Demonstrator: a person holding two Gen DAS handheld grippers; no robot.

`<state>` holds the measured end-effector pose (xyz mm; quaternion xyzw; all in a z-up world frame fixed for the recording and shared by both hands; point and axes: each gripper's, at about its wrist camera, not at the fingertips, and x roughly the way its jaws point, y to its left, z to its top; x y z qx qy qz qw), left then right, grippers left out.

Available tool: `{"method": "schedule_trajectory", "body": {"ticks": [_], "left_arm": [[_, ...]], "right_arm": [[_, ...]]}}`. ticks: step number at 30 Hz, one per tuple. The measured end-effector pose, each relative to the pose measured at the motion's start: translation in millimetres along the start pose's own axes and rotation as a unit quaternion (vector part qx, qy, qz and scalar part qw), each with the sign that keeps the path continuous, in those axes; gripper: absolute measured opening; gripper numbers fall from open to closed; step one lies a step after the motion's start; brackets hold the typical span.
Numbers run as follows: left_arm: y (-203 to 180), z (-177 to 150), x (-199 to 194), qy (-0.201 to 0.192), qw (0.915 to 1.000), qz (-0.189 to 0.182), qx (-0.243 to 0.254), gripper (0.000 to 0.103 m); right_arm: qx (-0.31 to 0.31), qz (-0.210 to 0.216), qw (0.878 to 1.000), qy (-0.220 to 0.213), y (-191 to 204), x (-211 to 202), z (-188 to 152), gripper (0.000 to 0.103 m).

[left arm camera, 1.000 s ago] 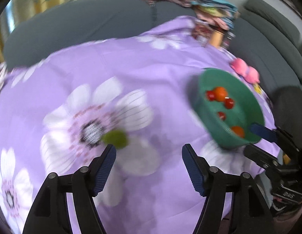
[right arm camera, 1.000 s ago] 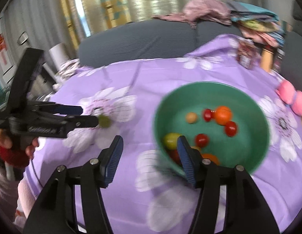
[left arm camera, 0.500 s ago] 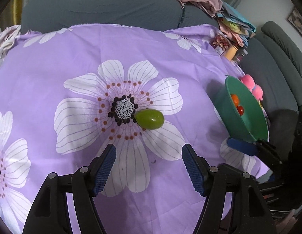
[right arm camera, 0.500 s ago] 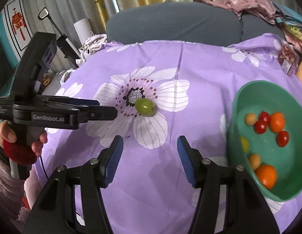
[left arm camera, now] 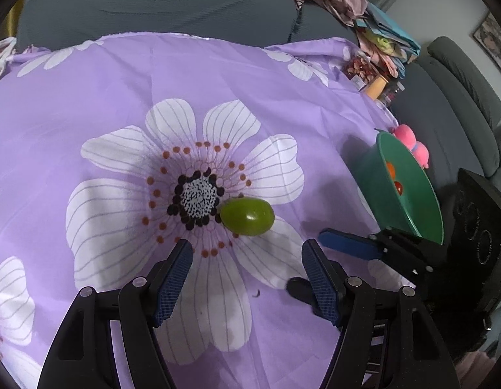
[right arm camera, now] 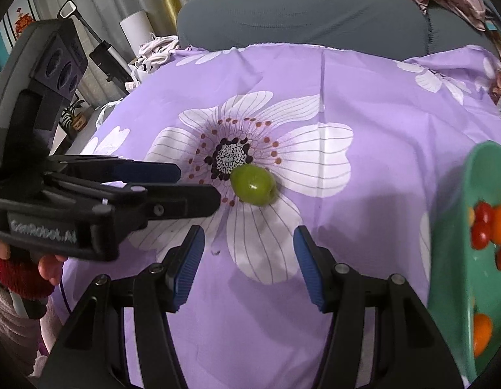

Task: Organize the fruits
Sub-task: 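Grasp the green fruit with the right gripper while the left gripper closes beside it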

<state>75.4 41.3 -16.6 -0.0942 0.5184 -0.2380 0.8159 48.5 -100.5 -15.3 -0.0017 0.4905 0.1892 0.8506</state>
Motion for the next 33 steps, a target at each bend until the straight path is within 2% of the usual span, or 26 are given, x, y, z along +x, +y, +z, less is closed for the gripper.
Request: {"method": "schedule_trajectory", "body": {"ticks": [5, 8, 10, 13, 19, 22, 26, 33], "left_arm": [[5, 6, 8, 0.004, 0.9998, -0.018, 0.001, 0.070], [8, 11, 14, 0.006, 0.9995, -0.032, -0.002, 0.070], [9, 13, 18, 0.008, 0.9993, -0.037, -0.003, 0.070], [11, 16, 23, 0.011, 0.9988, -0.047, -0.005, 0.070], [11, 20, 34, 0.020, 0.9979, -0.062, -0.005, 0.070], [10, 21, 41, 0.026, 0.9977, -0.063, -0.009, 0.061], [12, 20, 45, 0.028, 0.9975, -0.063, -0.015, 0.059], [3, 18, 40, 0.024, 0.9983, -0.053, 0.005, 0.058]], "right_arm": [[0.003, 0.011, 1.000, 0.014, -4, 19, 7, 0.057], [0.026, 0.043, 0.998, 0.030, -10, 28, 11, 0.055], [0.007, 0.023, 0.999, 0.024, -7, 32, 16, 0.056], [0.015, 0.039, 0.998, 0.036, -9, 40, 20, 0.054], [0.014, 0.039, 0.999, 0.031, -9, 48, 26, 0.046], [0.015, 0.038, 0.999, 0.029, -10, 50, 29, 0.039], [0.013, 0.037, 0.999, 0.025, -10, 49, 28, 0.039], [0.014, 0.032, 0.999, 0.017, -9, 41, 23, 0.039]]}}
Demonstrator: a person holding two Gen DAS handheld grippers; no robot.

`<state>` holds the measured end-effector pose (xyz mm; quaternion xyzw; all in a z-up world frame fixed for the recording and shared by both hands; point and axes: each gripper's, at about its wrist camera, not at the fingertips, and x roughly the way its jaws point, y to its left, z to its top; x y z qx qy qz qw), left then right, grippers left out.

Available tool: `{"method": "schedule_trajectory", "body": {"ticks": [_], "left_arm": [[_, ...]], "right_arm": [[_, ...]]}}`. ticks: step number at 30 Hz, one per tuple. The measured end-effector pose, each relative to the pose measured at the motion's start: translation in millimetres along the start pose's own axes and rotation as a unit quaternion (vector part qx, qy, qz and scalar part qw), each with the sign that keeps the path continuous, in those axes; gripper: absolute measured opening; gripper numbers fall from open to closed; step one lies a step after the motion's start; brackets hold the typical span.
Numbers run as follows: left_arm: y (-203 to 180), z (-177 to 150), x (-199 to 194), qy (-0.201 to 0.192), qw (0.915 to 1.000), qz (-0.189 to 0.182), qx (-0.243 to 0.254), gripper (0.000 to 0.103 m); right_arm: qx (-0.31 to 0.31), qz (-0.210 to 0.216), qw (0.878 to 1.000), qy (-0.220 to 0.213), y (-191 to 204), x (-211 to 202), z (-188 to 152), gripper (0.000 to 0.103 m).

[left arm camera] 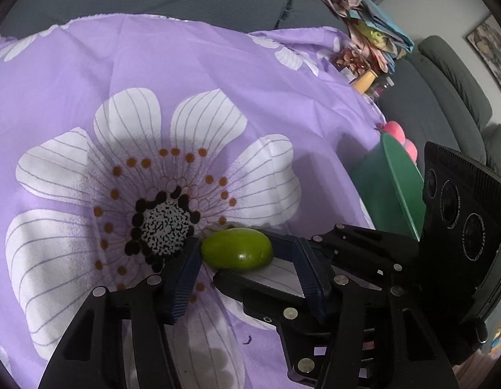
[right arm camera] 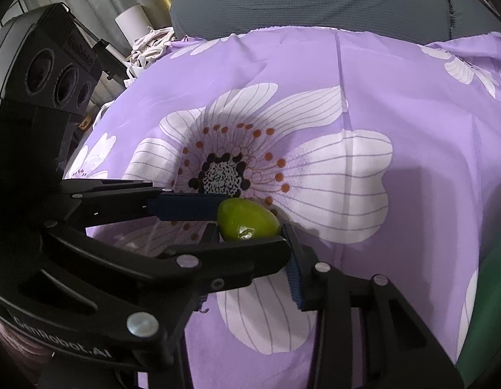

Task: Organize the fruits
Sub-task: 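Grasp the green fruit with the right gripper while the left gripper closes beside it, then carry the green fruit into the green bowl and open the grippers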

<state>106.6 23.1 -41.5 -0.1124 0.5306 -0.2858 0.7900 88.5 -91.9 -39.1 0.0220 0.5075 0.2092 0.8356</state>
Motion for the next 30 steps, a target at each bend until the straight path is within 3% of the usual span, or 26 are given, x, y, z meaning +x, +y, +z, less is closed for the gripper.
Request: {"method": "schedule_trajectory", "body": {"ticks": [8, 18, 30], "left_arm": [[-32, -3, -18, -0.018, 0.9993, 0.002, 0.034, 0.058], [-107, 1, -29, -0.035, 0.9936, -0.008, 0.107, 0.058], [-197, 14, 14, -0.004, 0.9830, -0.038, 0.179, 0.058]], "right_arm": [[0.000, -0.014, 0.999, -0.033, 5, -38, -7, 0.039], [0.009, -0.061, 0.993, -0.097, -10, -112, -28, 0.039], [0.071, -0.116, 0.982, -0.133, -75, -175, -67, 0.039]]}}
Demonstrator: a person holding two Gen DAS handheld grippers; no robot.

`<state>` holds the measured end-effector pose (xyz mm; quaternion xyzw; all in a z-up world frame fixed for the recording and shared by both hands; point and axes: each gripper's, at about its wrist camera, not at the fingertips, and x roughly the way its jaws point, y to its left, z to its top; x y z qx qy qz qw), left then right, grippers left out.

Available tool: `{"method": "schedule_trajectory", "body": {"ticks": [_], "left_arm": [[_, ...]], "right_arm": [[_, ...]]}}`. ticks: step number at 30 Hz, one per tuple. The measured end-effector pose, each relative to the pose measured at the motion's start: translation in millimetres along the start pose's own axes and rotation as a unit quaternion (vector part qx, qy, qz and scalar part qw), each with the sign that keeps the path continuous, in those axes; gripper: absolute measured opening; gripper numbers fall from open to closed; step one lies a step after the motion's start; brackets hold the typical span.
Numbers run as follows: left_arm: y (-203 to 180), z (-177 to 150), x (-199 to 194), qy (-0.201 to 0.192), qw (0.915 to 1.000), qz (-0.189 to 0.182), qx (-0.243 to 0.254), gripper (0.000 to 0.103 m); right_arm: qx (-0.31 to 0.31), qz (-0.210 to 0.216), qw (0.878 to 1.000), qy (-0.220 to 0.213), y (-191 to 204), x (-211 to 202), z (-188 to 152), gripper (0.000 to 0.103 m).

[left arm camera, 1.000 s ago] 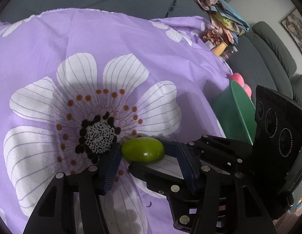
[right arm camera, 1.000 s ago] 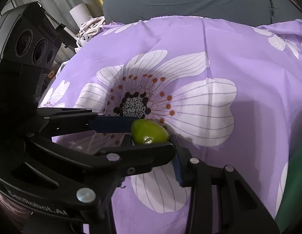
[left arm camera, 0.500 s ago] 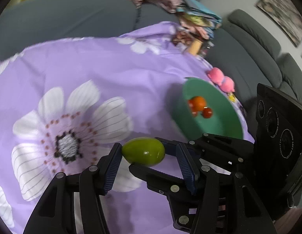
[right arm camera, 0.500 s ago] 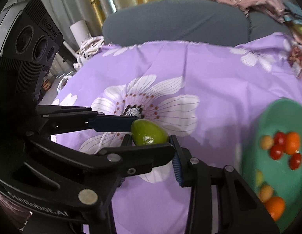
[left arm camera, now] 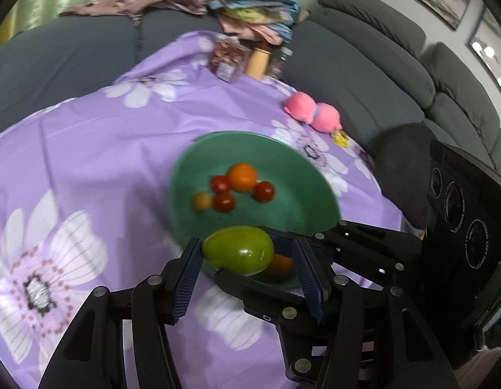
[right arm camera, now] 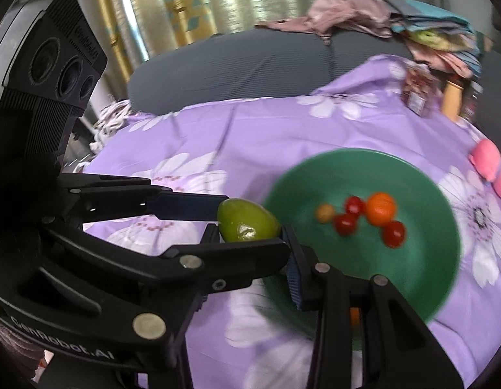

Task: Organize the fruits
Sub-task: 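Carry the green fruit into the green bowl and open the grippers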

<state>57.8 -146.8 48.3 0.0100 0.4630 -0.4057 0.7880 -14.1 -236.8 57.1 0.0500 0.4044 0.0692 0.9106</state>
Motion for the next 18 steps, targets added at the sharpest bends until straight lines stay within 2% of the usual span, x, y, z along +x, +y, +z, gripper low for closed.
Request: {"method": "schedule_trajectory", "body": {"ticks": [10, 18], "left_arm": [[-32, 7, 36, 0.036, 0.9990, -0.003, 0.025, 0.058], [-38, 8, 43, 0.044, 0.9985, 0.012, 0.031, 0.058]], "right_arm": [[0.031, -0.019, 0.999, 0.013, -44, 0, -11, 0.039], [0.034, -0.017, 0.999, 0.018, -51, 2, -15, 0.040]]}}
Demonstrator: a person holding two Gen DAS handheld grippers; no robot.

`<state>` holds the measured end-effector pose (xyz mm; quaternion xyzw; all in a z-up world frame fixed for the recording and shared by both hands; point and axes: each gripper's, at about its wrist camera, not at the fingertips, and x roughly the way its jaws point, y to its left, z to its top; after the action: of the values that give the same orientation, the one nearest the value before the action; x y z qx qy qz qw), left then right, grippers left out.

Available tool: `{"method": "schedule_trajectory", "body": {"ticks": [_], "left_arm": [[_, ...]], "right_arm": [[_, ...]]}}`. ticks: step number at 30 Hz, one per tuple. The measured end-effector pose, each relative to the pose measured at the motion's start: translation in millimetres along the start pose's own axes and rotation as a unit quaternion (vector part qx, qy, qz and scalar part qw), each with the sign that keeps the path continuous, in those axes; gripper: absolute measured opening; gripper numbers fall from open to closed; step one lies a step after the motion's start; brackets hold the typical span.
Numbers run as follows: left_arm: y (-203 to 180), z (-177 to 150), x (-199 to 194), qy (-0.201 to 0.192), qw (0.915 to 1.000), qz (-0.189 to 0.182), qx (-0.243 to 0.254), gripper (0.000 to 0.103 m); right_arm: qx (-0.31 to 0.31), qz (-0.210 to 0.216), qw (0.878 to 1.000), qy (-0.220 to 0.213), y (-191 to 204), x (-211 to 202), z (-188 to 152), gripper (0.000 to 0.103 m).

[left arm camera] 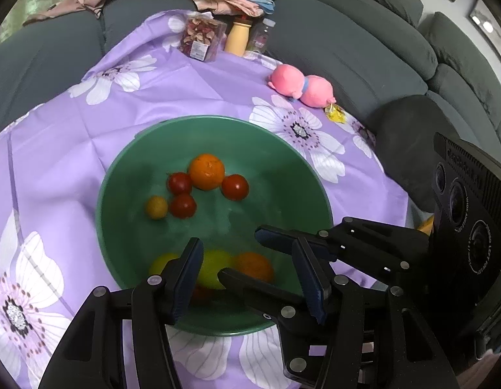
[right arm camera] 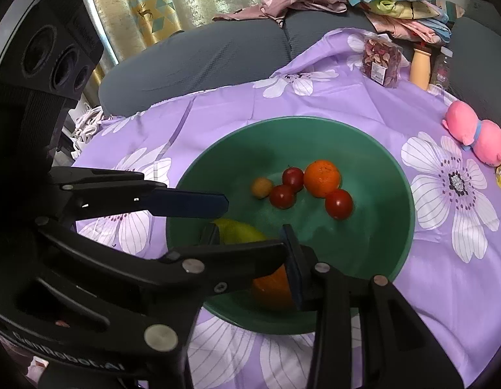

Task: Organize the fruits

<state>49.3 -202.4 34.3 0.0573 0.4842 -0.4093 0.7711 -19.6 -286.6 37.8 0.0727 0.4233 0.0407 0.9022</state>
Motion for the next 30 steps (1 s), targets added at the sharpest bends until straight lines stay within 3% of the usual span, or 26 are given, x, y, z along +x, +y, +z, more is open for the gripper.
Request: {"method": "schedule_trajectory", "body": {"ticks": [6, 8, 12, 18, 30], "left_arm": [[4, 2, -19, -0.016, 0.9990, 0.042, 0.002, 0.058], [6, 1, -28, -0.020, 0.9983, 0.055, 0.004, 0.058], [10, -2, -47, -0.030, 0.9952, 0.093, 0.011, 0.073], [18, -8, -58, -0.023, 0.9884, 0.149, 0.015, 0.074], [15, -12, -71, -0.035, 0.9849, 0.167, 0.026, 0.074]], "right_arm": [[-0.004, -0.029, 1.000, -0.007, -2, -7, -1, 0.041], [-0.003, -0.038, 0.999, -0.011, -3, -12, 0, 0.050], [-0.014, -0.050, 0.998, -0.019, 1, -24, -1, 0.054], [-0.024, -0.054, 0.998, -0.025, 8, -34, -3, 0.057], [-0.034, -0.057, 0.997, -0.035, 16, -49, -4, 0.058]]}}
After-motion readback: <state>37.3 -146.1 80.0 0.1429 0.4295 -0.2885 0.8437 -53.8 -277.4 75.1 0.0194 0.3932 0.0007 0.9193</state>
